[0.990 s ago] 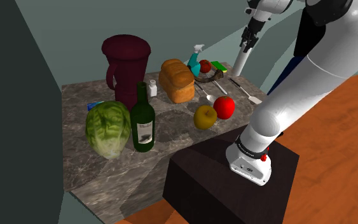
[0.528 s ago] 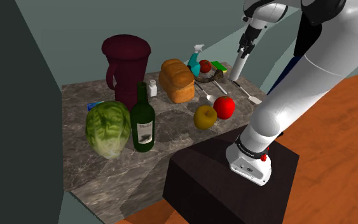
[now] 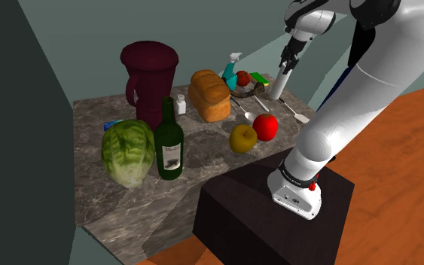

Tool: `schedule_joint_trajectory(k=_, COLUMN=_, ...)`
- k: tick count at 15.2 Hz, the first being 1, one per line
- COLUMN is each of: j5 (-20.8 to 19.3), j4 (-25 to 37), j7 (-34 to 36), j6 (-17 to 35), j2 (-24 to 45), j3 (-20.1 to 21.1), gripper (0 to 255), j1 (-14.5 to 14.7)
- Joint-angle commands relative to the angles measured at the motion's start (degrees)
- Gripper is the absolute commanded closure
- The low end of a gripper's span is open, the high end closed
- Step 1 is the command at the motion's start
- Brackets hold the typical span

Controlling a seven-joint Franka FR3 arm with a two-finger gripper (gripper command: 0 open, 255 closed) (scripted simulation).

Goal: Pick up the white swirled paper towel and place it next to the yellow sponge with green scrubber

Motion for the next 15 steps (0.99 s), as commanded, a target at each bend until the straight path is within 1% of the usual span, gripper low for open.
schedule_joint_trajectory(k=1, j5=0.11, j4=-0.03, j7=-0.09, j6=0.13, j2=0.12, j3=-0.02, gripper=255, j1=-0.01)
schedule_joint_trajectory(k=5, j5=0.11, j4=-0.03, j7=-0.09, j6=0.13, j2=0.12, j3=-0.02, gripper=255, j1=-0.01)
schedule_joint_trajectory(k=6, j5=0.11, j4=-0.03, j7=-0.09, j6=0.13, j2=0.12, j3=-0.02, gripper=0, j1=-0.01)
schedule_joint_trajectory(k=11, j5=0.11, j4=-0.03, j7=-0.09, j6=0.13, j2=0.12, j3=-0.02, gripper=0, j1=-0.01)
schedule_joint_trajectory(k=15, j5=-3.28, j4=4.21, j7=2.37, j6=-6.89, j2=-3.87, j3=0.59, gripper=0, j1=-0.03)
